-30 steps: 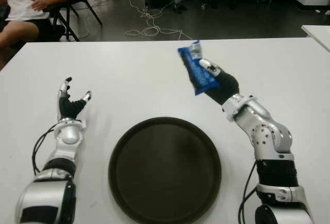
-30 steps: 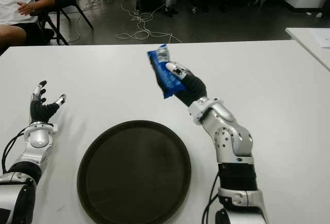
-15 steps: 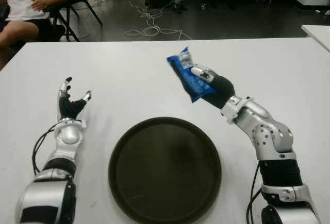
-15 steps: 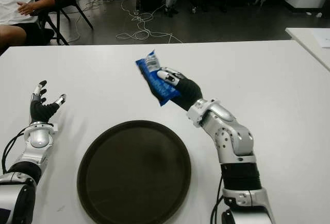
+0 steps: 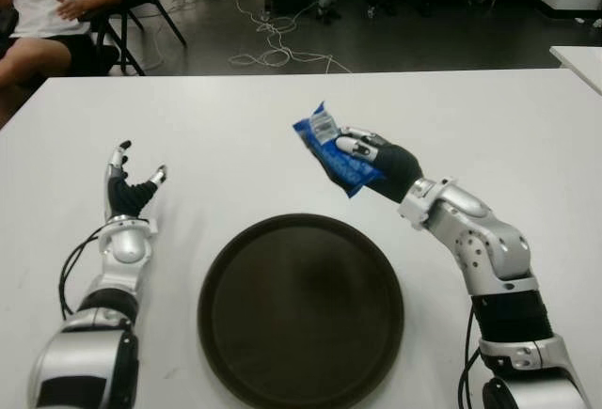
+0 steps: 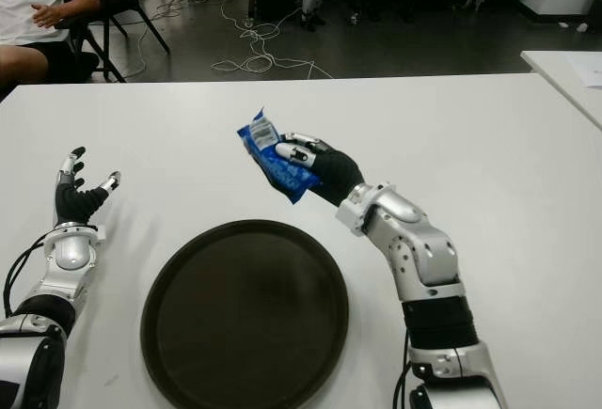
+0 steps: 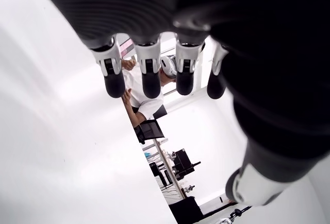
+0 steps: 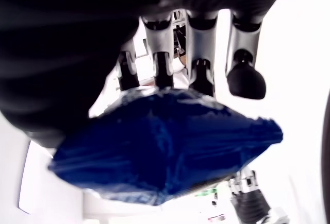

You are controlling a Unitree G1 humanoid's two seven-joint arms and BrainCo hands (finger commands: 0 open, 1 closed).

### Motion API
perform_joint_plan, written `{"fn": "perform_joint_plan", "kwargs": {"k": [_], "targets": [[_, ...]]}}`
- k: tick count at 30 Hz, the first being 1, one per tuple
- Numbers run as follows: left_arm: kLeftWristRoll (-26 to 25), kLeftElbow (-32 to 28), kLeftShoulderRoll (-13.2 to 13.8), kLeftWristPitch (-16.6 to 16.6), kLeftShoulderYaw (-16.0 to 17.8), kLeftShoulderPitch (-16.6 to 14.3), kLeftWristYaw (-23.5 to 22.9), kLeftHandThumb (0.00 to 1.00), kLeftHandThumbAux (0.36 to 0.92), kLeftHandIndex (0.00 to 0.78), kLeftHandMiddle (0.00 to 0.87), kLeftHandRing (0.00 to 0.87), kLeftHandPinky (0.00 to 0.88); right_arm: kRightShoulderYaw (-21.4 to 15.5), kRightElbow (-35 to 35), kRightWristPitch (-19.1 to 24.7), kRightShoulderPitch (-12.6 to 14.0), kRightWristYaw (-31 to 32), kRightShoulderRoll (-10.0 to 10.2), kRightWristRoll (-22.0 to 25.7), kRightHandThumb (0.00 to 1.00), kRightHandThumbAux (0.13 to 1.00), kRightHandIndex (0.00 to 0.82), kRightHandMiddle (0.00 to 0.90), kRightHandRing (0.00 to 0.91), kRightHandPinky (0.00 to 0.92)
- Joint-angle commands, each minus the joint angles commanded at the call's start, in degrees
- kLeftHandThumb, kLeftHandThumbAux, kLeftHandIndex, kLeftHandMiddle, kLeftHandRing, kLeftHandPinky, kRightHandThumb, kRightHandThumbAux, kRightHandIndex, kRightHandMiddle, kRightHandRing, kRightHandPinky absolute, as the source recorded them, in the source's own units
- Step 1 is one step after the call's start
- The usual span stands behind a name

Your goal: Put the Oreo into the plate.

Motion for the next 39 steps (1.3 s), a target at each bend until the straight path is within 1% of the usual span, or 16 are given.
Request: {"fn": "perform_joint_plan", "kwargs": {"k": [2,6,11,20,23,30,32,35,37,39], "targets": [[0.0,0.0,0.0,0.0,0.0,0.0,0.0,0.0,0.763,0.056,0.082,0.057,0.033,0.1,-0.1,0.3,0.0,0.2,-0.1,0.1,0.71,0.716,0.44,0.81,0.811,0.811],[0.1,0.2,0.1,0.1,-0.1,-0.1,-0.2,0.0,0.757,0.058,0.086,0.06,0.039,0.4,-0.5,2.8,-0.3,1.2,-0.7,0.8,0.709,0.716,0.44,0.809,0.813,0.811],[0.1,0.4,0.2,0.0,-0.1,-0.2,-0.6,0.0,0.754,0.058,0.086,0.062,0.041,0.7,-0.5,4.1,-0.7,2.4,-1.3,0.9,0.708,0.716,0.44,0.813,0.818,0.814],[-0.1,0.3,0.2,-0.7,0.0,-0.1,-0.8,0.0,0.763,0.06,0.086,0.064,0.048,1.7,-0.3,5.1,-1.4,5.1,-2.5,0.6,0.708,0.717,0.44,0.818,0.824,0.82],[0.1,0.3,0.2,-0.6,-0.1,0.0,-0.3,0.0,0.767,0.057,0.082,0.062,0.045,2.6,-0.7,5.7,-1.7,5.5,-3.3,-0.3,0.708,0.717,0.44,0.813,0.821,0.816],[0.2,0.4,0.3,-0.2,-0.1,-0.1,-0.1,0.0,0.756,0.059,0.085,0.066,0.05,3.7,-1.6,6.3,-1.8,6.1,-4.5,-0.9,0.707,0.718,0.44,0.809,0.817,0.811],[0.1,0.4,0.1,0.0,0.0,-0.1,-0.1,0.0,0.752,0.059,0.086,0.065,0.047,4.9,-2.0,6.2,-1.9,7.2,-5.7,-1.5,0.707,0.719,0.44,0.808,0.816,0.808],[0.0,0.4,0.1,0.1,0.1,-0.1,-0.1,0.0,0.749,0.059,0.086,0.063,0.044,6.0,-2.3,5.9,-2.0,8.3,-6.7,-1.8,0.706,0.719,0.44,0.806,0.814,0.804],[-0.1,0.4,0.0,0.1,0.2,-0.1,-0.1,0.0,0.746,0.06,0.086,0.063,0.044,7.4,-2.6,4.8,-2.3,10.7,-8.3,-2.4,0.705,0.72,0.44,0.804,0.811,0.801],[-0.2,0.3,0.0,0.1,0.2,-0.1,-0.1,0.0,0.74,0.061,0.088,0.065,0.046,8.9,-2.8,2.9,-2.6,13.5,-9.9,-3.5,0.703,0.72,0.44,0.805,0.812,0.8]]}}
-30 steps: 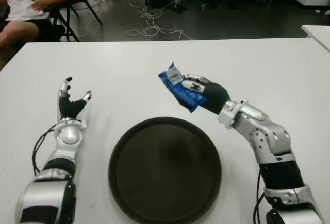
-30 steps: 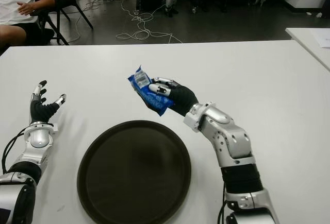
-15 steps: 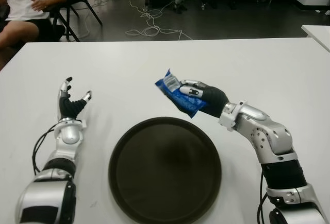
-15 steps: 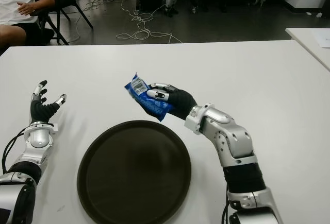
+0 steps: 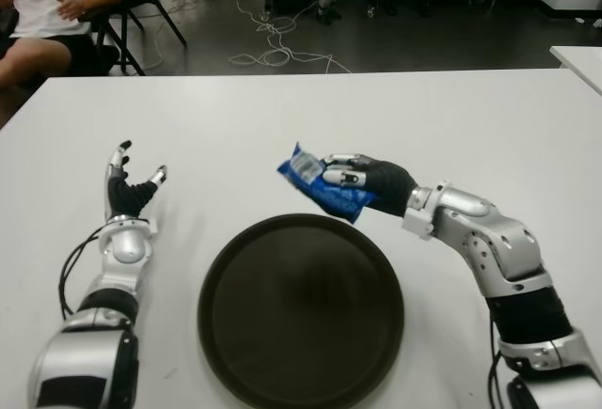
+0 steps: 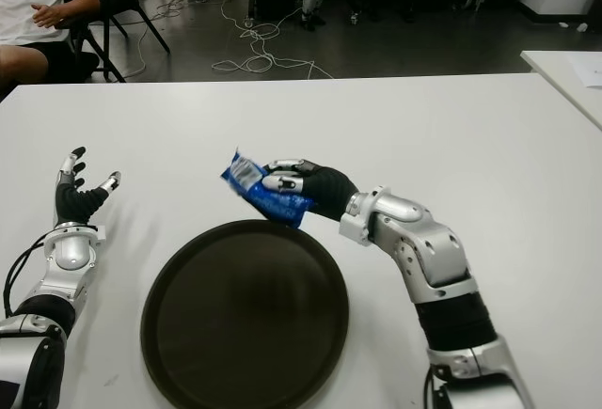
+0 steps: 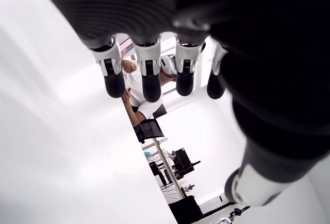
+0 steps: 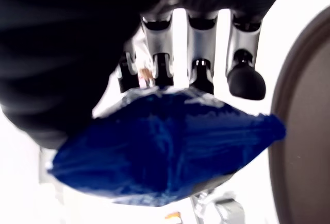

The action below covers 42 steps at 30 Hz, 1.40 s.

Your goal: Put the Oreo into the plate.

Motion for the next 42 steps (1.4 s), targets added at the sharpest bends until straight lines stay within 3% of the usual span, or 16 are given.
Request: {"fn": "perform_joint_plan", "kwargs": {"k": [5,8,16,23,42], "targets": [[0.1,-0.1,0.0,-0.2,-0.1,0.0,-0.1,0.0,0.734,0.06,0.089,0.066,0.047,2.6,1.4,-6.2,-0.7,6.0,-2.4,-2.5,0.692,0.725,0.439,0.812,0.822,0.812],[0.1,0.0,0.1,-0.3,-0.1,0.0,-0.1,0.0,0.736,0.064,0.094,0.07,0.048,4.4,4.0,-12.7,-1.3,10.6,-3.8,-5.0,0.685,0.728,0.439,0.81,0.826,0.816],[0.1,0.2,0.2,-0.1,-0.1,0.0,-0.4,0.0,0.729,0.068,0.095,0.072,0.055,5.6,7.7,-20.6,-2.4,16.1,-4.3,-7.7,0.682,0.73,0.439,0.795,0.818,0.807],[0.5,0.0,0.4,0.0,-0.4,0.2,-0.3,0.0,0.749,0.064,0.089,0.066,0.048,4.8,6.1,-21.9,-1.0,15.9,-3.8,-7.7,0.682,0.73,0.439,0.799,0.821,0.811],[0.1,-0.3,0.3,0.2,-0.2,0.3,-0.6,0.0,0.736,0.057,0.079,0.054,0.031,5.1,6.0,-23.0,-0.7,14.4,-3.6,-9.3,0.682,0.73,0.438,0.803,0.823,0.802]]}}
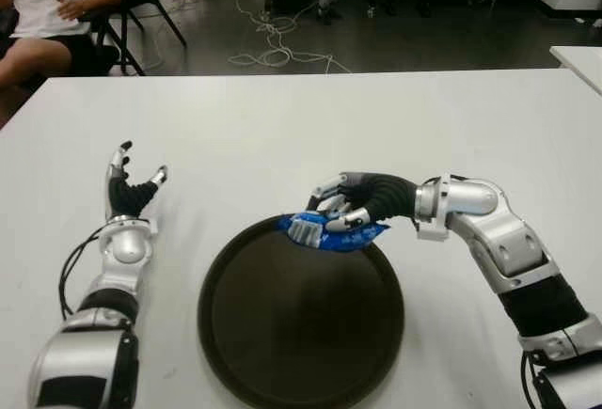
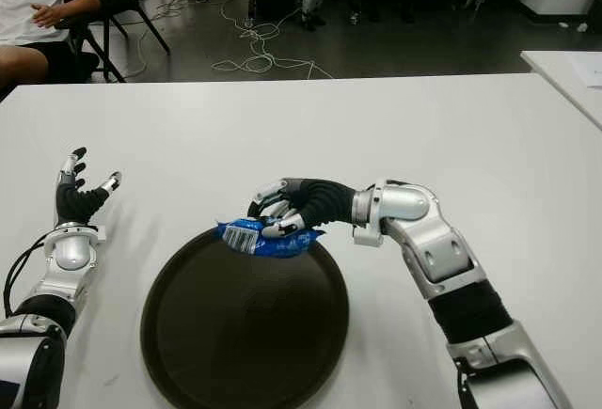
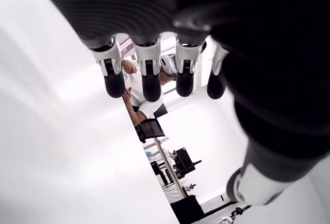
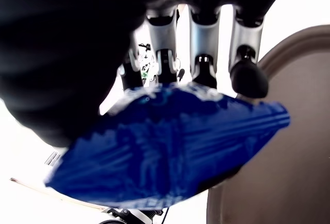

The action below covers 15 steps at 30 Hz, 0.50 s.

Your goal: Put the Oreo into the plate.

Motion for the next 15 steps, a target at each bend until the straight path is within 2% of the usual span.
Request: {"fn": "perform_joint_plan", "kwargs": {"k": [8,14,15], "targets": [[-0.4,-0.2,-0.1,-0.5,0.2,0.1,-0.6,0.0,0.744,0.053,0.077,0.05,0.029,-0.1,0.1,-1.5,0.5,-2.6,0.7,-1.8,0.682,0.731,0.438,0.798,0.813,0.794],[-0.2,-0.3,-0.1,-0.5,0.2,0.1,-0.1,0.0,0.737,0.052,0.077,0.051,0.026,-1.7,0.0,-1.8,1.7,-5.1,3.0,-0.3,0.681,0.732,0.437,0.794,0.81,0.793],[-0.1,-0.3,-0.1,-0.5,0.1,0.1,0.1,0.0,0.735,0.052,0.075,0.051,0.026,-2.1,0.0,-1.7,2.0,-5.6,3.5,-0.1,0.681,0.732,0.436,0.775,0.788,0.768]]}}
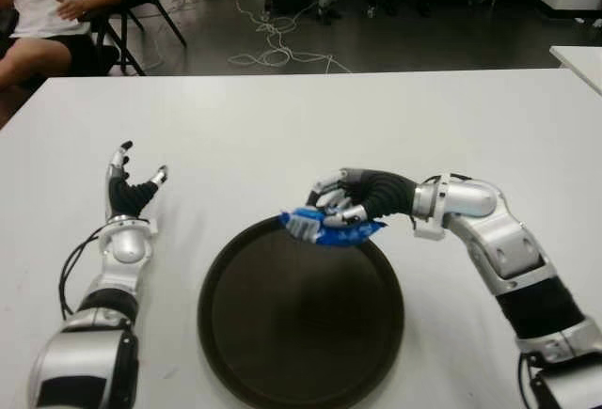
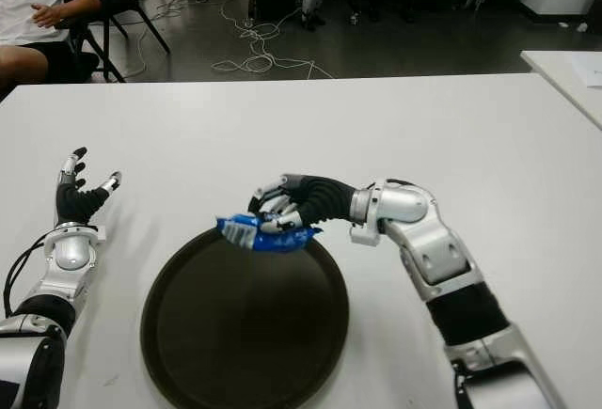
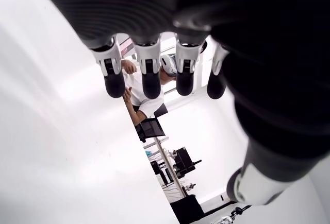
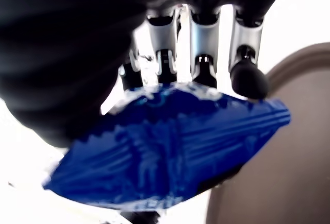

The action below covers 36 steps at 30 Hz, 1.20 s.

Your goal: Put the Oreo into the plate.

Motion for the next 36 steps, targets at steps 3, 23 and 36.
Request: {"fn": "perform_joint_plan", "kwargs": {"k": [3,23,36], "targets": [[0.2,0.0,0.0,0.0,-0.1,0.0,0.3,0.0,0.733,0.053,0.076,0.053,0.031,-0.5,0.1,-0.8,0.5,-1.3,1.0,-0.2,0.68,0.732,0.434,0.721,0.735,0.709],[0.5,-0.1,0.1,-0.1,-0.3,0.1,0.9,0.0,0.755,0.059,0.091,0.069,0.043,-1.8,2.2,-3.0,1.3,0.6,3.5,4.0,0.0,0.749,0.069,0.09,0.079,0.086],[0.2,0.1,0.1,0.4,-0.1,0.0,0.4,0.0,0.738,0.049,0.074,0.049,0.021,-2.4,3.5,-4.2,1.0,2.9,4.0,5.3,0.0,0.782,0.049,0.043,0.009,0.037]]}}
